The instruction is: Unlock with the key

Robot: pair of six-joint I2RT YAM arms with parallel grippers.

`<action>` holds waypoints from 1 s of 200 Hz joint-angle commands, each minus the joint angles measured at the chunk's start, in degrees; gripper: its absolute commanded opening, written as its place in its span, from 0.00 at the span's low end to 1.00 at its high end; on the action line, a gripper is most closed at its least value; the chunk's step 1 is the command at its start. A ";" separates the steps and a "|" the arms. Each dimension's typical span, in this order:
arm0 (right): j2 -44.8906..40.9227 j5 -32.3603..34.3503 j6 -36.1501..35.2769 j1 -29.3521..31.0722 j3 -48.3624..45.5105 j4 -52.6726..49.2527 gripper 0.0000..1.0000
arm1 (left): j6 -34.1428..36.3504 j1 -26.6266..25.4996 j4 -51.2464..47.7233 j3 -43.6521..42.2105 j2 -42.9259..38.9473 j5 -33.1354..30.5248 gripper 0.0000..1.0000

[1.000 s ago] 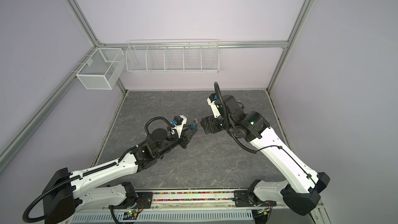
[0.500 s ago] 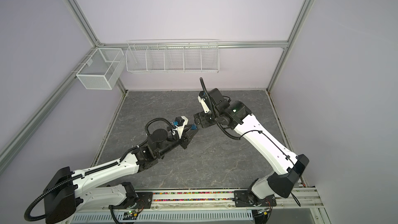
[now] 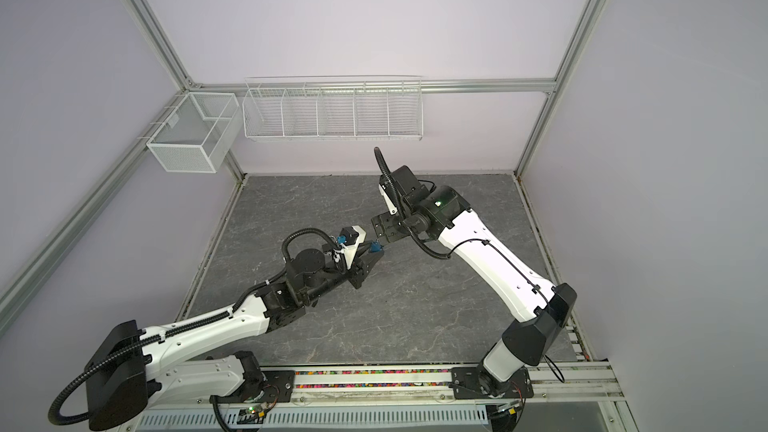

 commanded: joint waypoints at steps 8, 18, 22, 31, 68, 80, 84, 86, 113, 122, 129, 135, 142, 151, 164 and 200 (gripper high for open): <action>1.20 2.94 -2.07 -0.02 1.54 -3.62 0.88 | 1.19 -0.29 2.29 -0.18 -0.77 0.49 0.00; 1.66 3.29 -2.23 -0.13 2.11 -4.67 0.88 | 1.34 -0.29 2.24 -0.16 -0.79 0.48 0.00; 1.86 3.28 -2.26 -0.22 2.38 -5.01 0.88 | 1.36 -0.29 2.29 -0.17 -0.92 0.51 0.00; 2.28 3.51 -2.33 -0.35 2.94 -5.89 0.88 | 1.65 -0.29 2.21 -0.22 -0.95 0.52 0.00; 2.76 1.62 -3.00 -2.00 3.51 -7.71 0.88 | 2.46 -0.29 2.37 -0.33 -1.45 -0.21 0.00; 2.52 0.60 -3.26 -2.74 3.41 -8.15 0.88 | 2.60 -0.31 2.55 -0.56 -1.52 -0.55 0.00; 2.50 0.18 -3.35 -3.02 3.41 -8.24 0.88 | 2.69 -0.27 2.60 -0.51 -1.62 -0.75 0.00; 2.43 0.00 -3.36 -3.09 3.37 -8.27 0.89 | 2.64 -0.33 2.61 -0.55 -1.64 -0.74 0.00; 0.37 -4.41 -4.10 -4.22 1.76 -7.92 0.89 | 2.32 -0.36 1.12 0.27 -1.50 -2.58 0.00; -0.46 -6.26 -4.23 -4.46 0.55 -7.60 0.88 | 2.16 -0.33 0.56 0.75 -1.49 -3.05 0.00; -1.06 -7.14 -4.08 -4.65 -0.23 -7.50 0.89 | 1.76 -0.40 0.36 0.86 -1.50 -3.48 0.00; -1.78 -7.50 -3.95 -4.71 -0.96 -7.40 0.89 | 1.45 -0.36 0.42 0.94 -1.50 -3.81 0.00; -2.56 -7.73 -3.71 -4.78 -1.68 -7.29 0.88 | 1.29 -0.34 0.51 0.99 -1.43 -4.11 0.00; -3.63 -8.51 -3.46 -5.02 -2.72 -6.74 0.88 | 0.90 -0.34 0.24 1.22 -1.21 -4.61 0.00; -5.26 -10.32 -2.76 -5.46 -4.31 -5.56 0.88 | 0.34 -0.34 -0.06 1.64 -0.84 -5.26 0.00; -8.06 -5.90 -1.38 -7.24 -6.35 -6.06 0.89 | -1.56 -0.29 -0.71 2.88 0.29 -5.91 0.00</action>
